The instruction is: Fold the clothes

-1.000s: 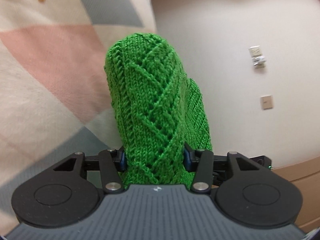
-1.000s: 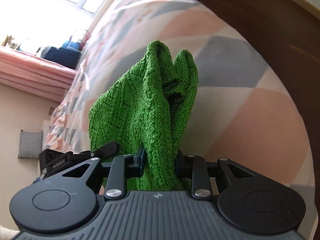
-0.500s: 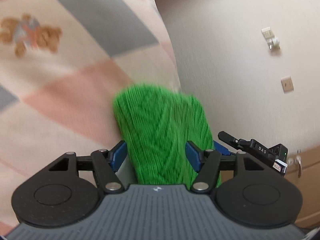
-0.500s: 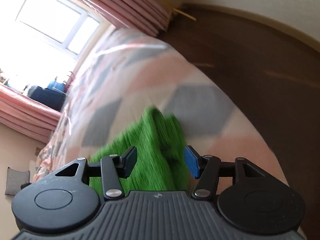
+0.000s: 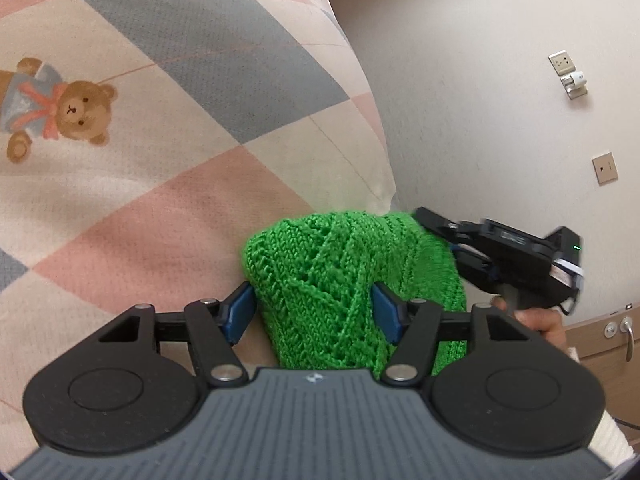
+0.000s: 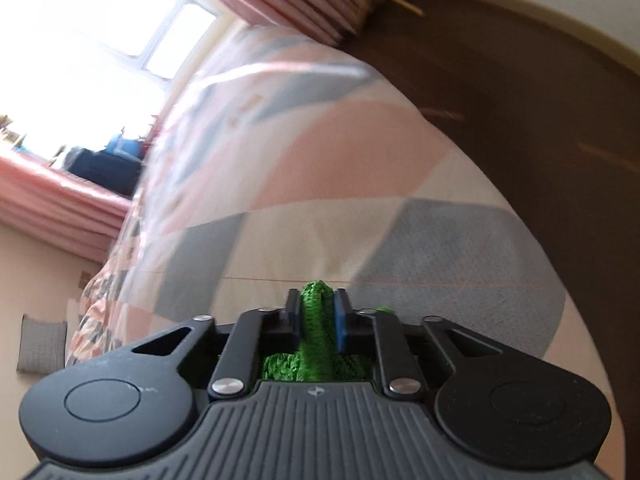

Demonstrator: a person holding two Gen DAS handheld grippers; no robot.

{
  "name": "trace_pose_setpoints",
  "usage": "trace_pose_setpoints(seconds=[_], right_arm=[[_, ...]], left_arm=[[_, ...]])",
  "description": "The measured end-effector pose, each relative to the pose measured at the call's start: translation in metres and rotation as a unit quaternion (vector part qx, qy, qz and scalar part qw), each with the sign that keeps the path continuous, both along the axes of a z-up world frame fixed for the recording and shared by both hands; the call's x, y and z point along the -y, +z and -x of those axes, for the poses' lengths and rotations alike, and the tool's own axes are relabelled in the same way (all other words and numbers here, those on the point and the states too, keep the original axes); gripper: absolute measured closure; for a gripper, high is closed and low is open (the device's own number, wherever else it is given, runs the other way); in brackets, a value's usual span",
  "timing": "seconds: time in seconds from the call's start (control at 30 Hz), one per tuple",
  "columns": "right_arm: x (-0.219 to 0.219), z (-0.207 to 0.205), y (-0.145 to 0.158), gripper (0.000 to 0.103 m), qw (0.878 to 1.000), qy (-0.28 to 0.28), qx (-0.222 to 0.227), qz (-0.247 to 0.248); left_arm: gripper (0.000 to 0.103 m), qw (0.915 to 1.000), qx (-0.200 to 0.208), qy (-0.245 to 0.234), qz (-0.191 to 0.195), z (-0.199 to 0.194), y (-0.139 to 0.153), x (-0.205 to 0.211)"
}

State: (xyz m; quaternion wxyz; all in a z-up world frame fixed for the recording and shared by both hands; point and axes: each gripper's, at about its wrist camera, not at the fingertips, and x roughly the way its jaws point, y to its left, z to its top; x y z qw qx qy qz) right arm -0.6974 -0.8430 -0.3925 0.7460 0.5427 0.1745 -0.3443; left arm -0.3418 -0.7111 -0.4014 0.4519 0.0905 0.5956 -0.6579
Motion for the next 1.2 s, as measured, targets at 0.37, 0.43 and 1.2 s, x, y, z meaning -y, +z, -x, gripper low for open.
trace_pose_setpoints(seconds=[0.37, 0.43, 1.2], right_arm=[[-0.008, -0.021, -0.010, 0.087, 0.988, -0.025, -0.146, 0.042], [-0.004, -0.026, -0.012, 0.083, 0.987, -0.026, -0.152, 0.043], [-0.270, -0.013, 0.042, 0.067, 0.937, -0.140, -0.285, 0.145]], left_arm=[[0.038, 0.9962, 0.072, -0.048, 0.008, 0.019, 0.001, 0.020], [0.039, 0.9946, 0.089, -0.052, 0.008, 0.017, 0.010, 0.020], [0.056, 0.9263, 0.271, -0.214, 0.151, 0.063, 0.041, 0.016]])
